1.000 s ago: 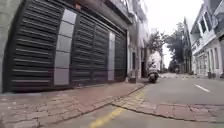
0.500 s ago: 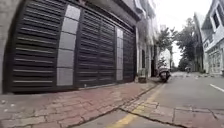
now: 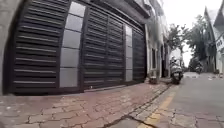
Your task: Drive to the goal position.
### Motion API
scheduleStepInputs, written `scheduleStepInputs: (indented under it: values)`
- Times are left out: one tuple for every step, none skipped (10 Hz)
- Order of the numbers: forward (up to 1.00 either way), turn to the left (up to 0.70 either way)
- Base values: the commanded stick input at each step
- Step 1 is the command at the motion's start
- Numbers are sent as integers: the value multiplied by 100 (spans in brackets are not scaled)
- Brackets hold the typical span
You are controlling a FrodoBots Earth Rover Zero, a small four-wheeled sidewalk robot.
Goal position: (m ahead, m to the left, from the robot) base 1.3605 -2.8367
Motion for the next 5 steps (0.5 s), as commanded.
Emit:
scheduleStepInputs:
  values:
    - [61, 31]
    - [61, 31]
    - [62, 18]
    - [63, 1]
    - [63, 1]
